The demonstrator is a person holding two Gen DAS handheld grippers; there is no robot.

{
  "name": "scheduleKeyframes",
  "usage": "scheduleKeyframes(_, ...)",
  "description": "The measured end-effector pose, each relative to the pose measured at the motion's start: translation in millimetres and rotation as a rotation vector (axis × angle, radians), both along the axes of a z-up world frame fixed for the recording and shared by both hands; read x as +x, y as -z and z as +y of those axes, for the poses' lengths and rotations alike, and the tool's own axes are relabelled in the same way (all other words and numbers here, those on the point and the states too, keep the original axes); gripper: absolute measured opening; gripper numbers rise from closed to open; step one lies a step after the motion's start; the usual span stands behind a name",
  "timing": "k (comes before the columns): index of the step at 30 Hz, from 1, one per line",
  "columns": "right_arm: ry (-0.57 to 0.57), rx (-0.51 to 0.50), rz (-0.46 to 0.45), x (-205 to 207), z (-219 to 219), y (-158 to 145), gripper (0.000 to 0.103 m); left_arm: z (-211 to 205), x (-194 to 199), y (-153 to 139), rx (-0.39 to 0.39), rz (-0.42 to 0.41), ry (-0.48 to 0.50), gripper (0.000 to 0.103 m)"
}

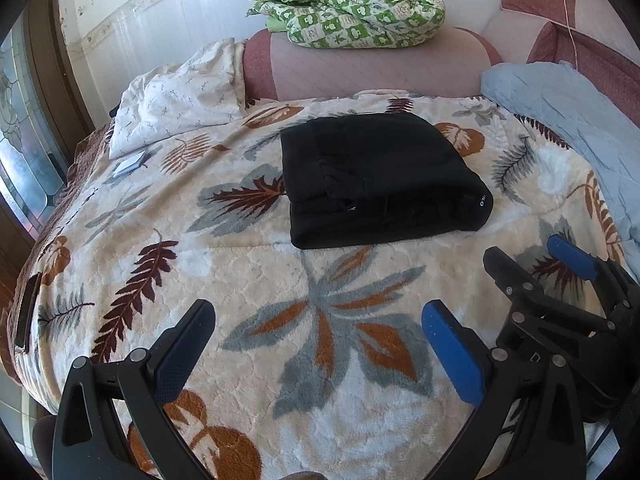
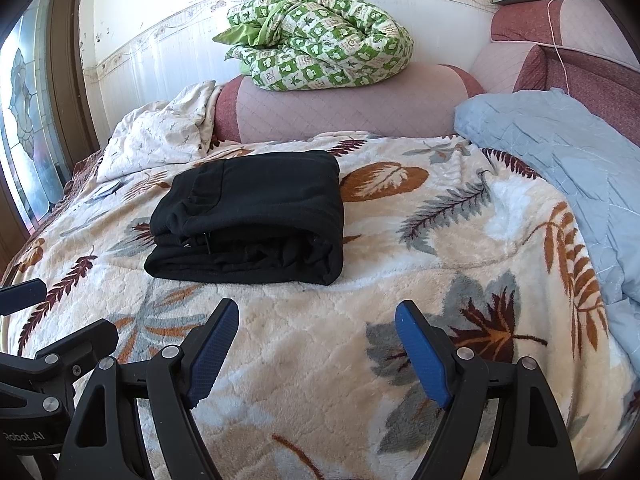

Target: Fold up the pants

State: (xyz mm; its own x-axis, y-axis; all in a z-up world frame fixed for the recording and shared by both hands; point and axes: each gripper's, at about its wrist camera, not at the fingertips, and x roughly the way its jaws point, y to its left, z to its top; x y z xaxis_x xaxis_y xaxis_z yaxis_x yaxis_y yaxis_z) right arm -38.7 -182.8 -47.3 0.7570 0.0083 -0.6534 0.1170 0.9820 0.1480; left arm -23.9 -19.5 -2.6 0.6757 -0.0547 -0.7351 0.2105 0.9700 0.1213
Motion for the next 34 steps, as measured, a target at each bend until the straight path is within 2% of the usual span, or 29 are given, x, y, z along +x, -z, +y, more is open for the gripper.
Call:
scheduleKeyframes(24,-0.002,0.0,-0.001,0,0,-1,0.086,8,6,9,-0.011,0.057,0.004,0.103)
scheduleKeyframes(34,-0.003,-0.015,0.007,2,-2,3,0.086,15,14,11,-0.045,0.092,0.017,0.103)
